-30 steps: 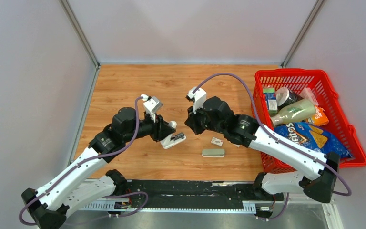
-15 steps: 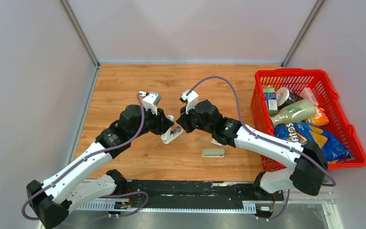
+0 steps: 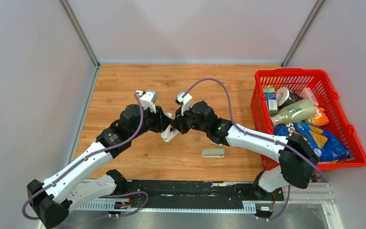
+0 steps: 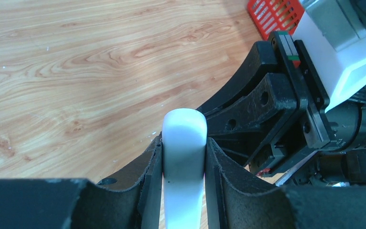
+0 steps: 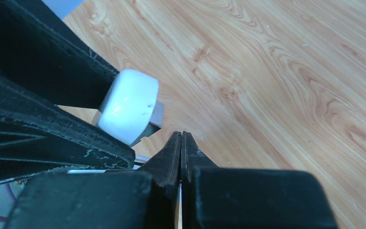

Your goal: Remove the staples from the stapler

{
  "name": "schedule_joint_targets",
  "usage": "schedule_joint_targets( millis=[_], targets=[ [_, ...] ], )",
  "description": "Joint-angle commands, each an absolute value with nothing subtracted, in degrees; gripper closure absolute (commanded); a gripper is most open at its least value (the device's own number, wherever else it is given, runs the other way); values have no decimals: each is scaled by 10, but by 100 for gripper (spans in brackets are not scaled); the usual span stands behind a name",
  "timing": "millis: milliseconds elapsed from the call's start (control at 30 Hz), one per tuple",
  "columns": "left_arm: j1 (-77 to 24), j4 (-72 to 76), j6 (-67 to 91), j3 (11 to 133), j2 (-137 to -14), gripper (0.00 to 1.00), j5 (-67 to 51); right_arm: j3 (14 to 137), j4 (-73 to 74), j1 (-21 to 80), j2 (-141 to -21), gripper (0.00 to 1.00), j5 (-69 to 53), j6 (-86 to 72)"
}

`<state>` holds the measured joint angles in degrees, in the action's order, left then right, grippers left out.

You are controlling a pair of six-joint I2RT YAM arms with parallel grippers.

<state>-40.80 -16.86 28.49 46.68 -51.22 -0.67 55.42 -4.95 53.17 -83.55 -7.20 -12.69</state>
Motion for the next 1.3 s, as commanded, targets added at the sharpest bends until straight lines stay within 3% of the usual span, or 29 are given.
schedule_joint_targets(
  millis=[0,1267],
  targets=[
    [-400,-139,301,494,-511,100,15,554,-94,532,-845,100,-103,-134],
    [-354,-98,317,482,-543,100,51,473,-267,541,-922,100,-235,-265]
  ],
)
